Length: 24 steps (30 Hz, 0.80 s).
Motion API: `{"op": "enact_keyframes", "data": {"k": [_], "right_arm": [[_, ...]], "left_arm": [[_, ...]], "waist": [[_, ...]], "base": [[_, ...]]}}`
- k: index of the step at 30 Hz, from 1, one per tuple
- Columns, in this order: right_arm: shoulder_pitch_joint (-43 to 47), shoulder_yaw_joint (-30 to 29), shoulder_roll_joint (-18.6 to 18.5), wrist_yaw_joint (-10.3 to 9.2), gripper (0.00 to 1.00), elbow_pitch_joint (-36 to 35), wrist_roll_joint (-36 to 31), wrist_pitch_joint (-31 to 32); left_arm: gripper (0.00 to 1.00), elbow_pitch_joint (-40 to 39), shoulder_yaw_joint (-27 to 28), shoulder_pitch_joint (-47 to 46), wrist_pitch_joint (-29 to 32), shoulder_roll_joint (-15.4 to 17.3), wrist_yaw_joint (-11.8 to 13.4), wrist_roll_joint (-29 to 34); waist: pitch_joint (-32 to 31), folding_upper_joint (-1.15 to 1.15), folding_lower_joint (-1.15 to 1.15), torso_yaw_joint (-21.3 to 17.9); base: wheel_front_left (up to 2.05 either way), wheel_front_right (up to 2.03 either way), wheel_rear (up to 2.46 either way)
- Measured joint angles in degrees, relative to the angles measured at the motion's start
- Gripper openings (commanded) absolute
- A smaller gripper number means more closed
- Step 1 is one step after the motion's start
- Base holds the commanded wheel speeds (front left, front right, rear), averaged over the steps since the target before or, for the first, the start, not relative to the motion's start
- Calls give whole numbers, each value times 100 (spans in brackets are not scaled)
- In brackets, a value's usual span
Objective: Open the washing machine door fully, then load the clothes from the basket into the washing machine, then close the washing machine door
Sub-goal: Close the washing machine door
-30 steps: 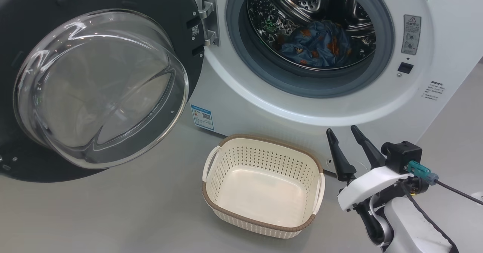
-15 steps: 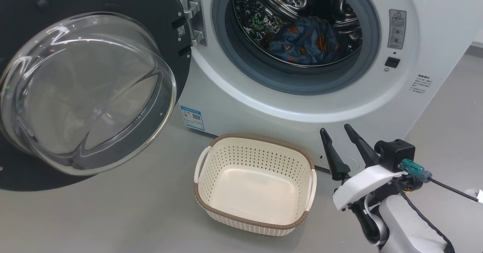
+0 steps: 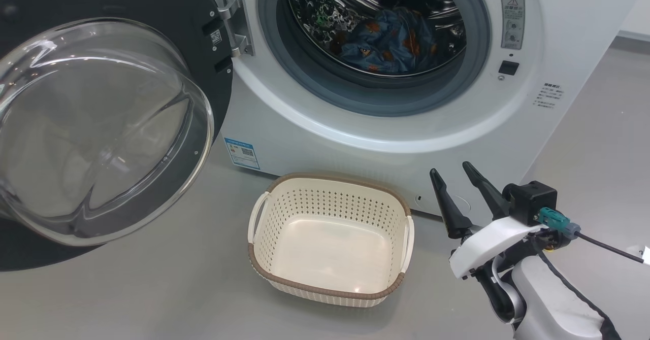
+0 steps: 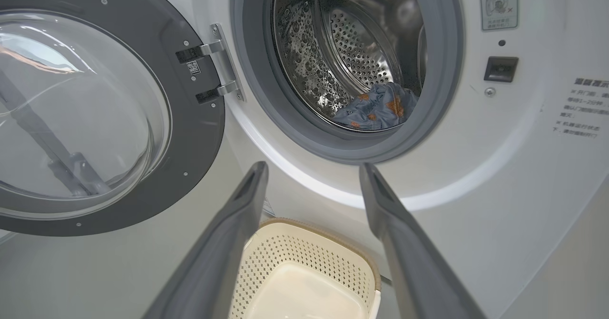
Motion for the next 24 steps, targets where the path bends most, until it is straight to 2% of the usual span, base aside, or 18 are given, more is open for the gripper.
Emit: {"op": "enact_keyframes", "data": {"k": [9, 16, 24], "right_arm": [[-162, 111, -65, 0, 100, 19, -46, 1], [-250, 111, -93, 0, 100, 71, -46, 1], [-333, 80, -112, 0, 100, 118, -46, 1]], "left_arm": [[0, 667, 98, -66, 401, 400, 60, -124], [0, 1012, 170, -208, 479, 560, 58, -193], [0, 1265, -175, -396, 840, 818, 56, -164]], "waist": [[178, 0, 0, -239], [333, 0, 0, -449], [447, 0, 0, -639]], "base": [[0, 0, 0], [0, 0, 0], [0, 0, 0]]}}
